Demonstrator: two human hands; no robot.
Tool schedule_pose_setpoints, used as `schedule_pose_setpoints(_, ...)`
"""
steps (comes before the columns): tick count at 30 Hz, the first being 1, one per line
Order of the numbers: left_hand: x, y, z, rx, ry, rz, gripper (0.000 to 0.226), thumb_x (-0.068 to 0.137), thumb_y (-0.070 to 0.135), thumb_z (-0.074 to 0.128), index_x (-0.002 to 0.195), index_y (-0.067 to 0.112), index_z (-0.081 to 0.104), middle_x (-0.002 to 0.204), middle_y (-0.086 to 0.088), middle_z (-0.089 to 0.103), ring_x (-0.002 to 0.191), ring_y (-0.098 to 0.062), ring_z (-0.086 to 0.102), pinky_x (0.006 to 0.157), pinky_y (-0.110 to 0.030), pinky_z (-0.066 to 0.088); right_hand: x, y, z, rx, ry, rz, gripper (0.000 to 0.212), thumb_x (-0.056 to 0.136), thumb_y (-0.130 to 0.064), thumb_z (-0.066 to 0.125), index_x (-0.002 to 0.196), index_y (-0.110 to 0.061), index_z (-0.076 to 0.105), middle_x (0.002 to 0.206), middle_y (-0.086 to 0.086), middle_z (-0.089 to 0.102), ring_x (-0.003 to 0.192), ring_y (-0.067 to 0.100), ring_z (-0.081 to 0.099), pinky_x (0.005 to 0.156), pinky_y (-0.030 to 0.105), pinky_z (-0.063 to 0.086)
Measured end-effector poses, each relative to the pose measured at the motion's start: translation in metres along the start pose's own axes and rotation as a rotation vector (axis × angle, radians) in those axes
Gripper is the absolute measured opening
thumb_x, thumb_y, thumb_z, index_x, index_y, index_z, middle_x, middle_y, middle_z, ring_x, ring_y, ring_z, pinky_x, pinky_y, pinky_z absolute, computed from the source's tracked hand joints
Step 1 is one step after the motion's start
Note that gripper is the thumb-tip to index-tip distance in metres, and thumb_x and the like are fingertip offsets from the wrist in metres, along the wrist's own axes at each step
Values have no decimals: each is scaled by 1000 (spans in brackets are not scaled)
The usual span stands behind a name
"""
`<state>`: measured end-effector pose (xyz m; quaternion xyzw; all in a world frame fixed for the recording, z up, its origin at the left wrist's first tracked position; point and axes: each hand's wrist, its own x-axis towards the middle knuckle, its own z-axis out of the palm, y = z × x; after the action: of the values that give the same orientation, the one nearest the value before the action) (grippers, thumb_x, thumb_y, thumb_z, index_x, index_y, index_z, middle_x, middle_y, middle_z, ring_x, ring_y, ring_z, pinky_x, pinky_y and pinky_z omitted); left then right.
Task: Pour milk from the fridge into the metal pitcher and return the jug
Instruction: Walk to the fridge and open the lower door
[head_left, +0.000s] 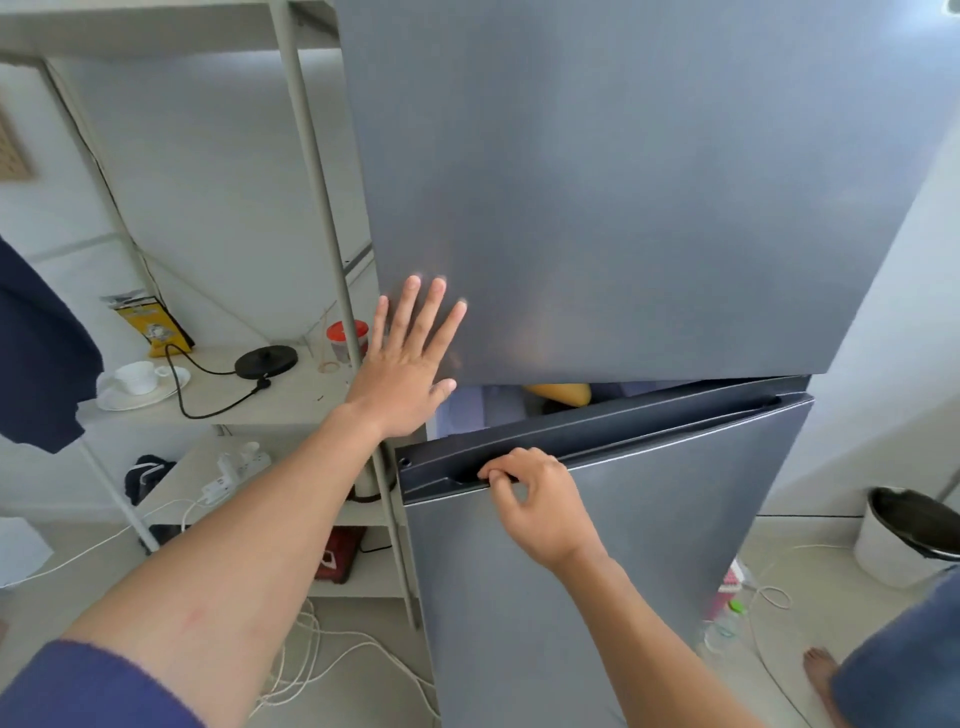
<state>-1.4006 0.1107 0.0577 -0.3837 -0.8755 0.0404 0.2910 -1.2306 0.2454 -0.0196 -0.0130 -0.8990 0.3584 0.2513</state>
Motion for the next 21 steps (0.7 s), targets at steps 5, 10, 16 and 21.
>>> schedule_pose_setpoints(5,-22,25,-30,-191,-195,-62,76,100,43,46,159,25,3,165,-2,-24,152,-25,-24,124,-50,9,-36,-14,-34,137,-14,102,24,87,-14,51,80,-17,75,80,-12,70,84,5,61,75,14,47)
schedule_pose_setpoints(10,-52,65,-49,-307,-369,-45,67,103,41,42,159,27,8,168,0,2,155,-18,1,121,-43,16,-74,-23,-63,210,15,181,29,76,-25,43,61,-9,62,63,8,60,54,9,48,53,33,44)
schedule_pose_setpoints(16,-80,126,-65,-339,-481,-8,61,103,41,42,157,26,18,165,1,21,150,-20,24,118,-43,29,-108,-25,-112,262,107,386,24,88,-19,42,73,-13,61,68,2,67,60,17,56,54,28,45)
schedule_pose_setpoints(21,-99,190,-69,-379,-516,95,49,104,35,42,152,28,33,157,6,37,141,-20,38,112,-41,37,-140,-16,-154,149,153,475,23,94,-41,46,101,-20,53,80,-4,58,76,14,55,68,31,44)
